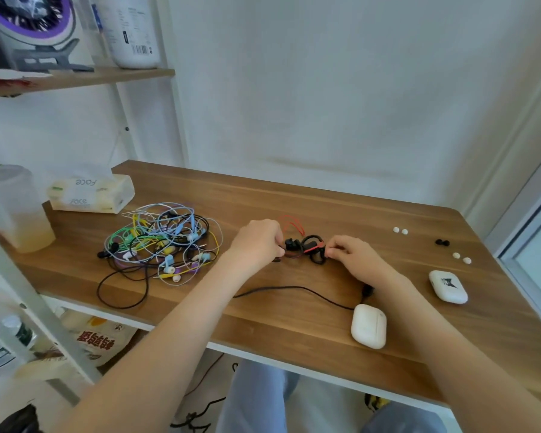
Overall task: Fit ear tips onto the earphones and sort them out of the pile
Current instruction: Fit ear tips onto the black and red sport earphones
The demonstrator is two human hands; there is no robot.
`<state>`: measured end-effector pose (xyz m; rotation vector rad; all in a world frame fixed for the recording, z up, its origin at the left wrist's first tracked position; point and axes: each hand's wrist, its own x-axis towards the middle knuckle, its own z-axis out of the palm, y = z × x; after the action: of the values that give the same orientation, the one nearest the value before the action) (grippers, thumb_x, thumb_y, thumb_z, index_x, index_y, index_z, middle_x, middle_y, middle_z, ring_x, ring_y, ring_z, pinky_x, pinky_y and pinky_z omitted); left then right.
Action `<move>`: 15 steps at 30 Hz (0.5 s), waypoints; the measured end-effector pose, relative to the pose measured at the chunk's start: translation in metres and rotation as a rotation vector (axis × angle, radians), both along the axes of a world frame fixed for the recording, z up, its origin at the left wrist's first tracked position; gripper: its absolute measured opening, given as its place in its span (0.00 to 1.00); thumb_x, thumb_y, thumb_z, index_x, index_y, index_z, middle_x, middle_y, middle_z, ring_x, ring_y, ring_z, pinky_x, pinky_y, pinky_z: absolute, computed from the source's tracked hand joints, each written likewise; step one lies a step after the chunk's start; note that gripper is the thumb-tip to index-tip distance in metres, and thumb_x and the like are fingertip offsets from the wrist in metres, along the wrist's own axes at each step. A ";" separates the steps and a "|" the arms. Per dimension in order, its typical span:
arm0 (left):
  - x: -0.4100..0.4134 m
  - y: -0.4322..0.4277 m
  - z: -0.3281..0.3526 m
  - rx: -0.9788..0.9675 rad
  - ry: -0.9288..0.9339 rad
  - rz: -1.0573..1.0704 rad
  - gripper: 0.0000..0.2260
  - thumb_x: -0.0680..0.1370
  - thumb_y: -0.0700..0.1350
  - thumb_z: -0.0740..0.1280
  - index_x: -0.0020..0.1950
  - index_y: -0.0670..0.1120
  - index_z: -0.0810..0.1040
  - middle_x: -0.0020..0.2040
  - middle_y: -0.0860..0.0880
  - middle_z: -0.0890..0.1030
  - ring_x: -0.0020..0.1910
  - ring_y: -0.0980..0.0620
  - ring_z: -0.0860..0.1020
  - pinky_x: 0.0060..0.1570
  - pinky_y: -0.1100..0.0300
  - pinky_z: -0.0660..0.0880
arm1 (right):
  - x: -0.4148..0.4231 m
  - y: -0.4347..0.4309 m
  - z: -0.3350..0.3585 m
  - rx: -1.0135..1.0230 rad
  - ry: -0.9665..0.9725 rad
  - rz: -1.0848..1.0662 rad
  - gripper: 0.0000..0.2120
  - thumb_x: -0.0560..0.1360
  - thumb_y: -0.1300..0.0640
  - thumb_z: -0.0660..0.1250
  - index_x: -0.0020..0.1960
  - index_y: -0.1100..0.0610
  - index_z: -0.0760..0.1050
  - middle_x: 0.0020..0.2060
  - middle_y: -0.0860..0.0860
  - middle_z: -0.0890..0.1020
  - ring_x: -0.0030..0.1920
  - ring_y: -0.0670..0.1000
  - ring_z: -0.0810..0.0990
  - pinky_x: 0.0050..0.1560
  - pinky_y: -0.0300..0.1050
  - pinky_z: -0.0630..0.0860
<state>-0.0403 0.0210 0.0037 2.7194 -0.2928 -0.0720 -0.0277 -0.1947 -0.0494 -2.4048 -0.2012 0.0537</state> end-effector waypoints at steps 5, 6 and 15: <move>-0.001 -0.021 -0.009 0.045 0.098 -0.127 0.10 0.76 0.45 0.70 0.56 0.43 0.79 0.54 0.44 0.80 0.53 0.45 0.77 0.50 0.54 0.74 | -0.005 -0.010 0.004 -0.036 0.021 -0.010 0.07 0.80 0.56 0.62 0.46 0.51 0.78 0.47 0.47 0.80 0.49 0.47 0.76 0.46 0.37 0.69; -0.001 -0.026 -0.009 0.095 0.105 -0.150 0.10 0.77 0.45 0.69 0.56 0.42 0.80 0.54 0.43 0.81 0.54 0.44 0.78 0.51 0.54 0.74 | -0.006 -0.012 0.005 -0.034 0.030 -0.007 0.07 0.80 0.55 0.62 0.45 0.50 0.77 0.47 0.46 0.80 0.49 0.46 0.76 0.46 0.38 0.70; -0.001 -0.053 -0.020 0.264 -0.206 -0.250 0.13 0.81 0.47 0.60 0.65 0.48 0.73 0.58 0.45 0.74 0.58 0.44 0.72 0.45 0.54 0.69 | -0.019 -0.035 0.006 0.062 0.008 -0.014 0.08 0.80 0.59 0.62 0.44 0.53 0.78 0.46 0.46 0.80 0.48 0.44 0.76 0.49 0.35 0.69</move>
<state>-0.0409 -0.0322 -0.0162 2.9394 -0.7299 0.1083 -0.0468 -0.2298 -0.0437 -2.3434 -0.1797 0.0505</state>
